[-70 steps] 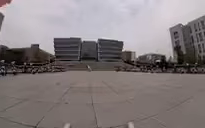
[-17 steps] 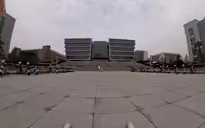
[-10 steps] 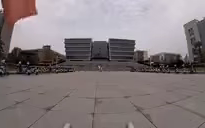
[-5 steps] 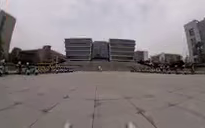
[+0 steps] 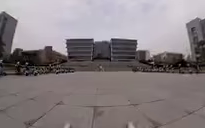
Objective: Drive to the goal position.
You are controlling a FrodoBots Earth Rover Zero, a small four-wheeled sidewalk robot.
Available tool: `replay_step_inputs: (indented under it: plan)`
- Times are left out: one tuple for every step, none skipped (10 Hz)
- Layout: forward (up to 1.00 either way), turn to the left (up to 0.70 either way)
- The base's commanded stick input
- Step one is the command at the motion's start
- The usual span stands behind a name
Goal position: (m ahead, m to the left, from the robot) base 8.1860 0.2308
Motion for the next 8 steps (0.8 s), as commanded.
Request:
replay_step_inputs:
  plan:
    - [0.85, 0.00]
    - [0.85, 0.00]
    - [0.85, 0.00]
    - [0.85, 0.00]
    - [0.85, 0.03]
    - [0.85, 0.08]
    - [0.85, 0.13]
    - [0.85, 0.14]
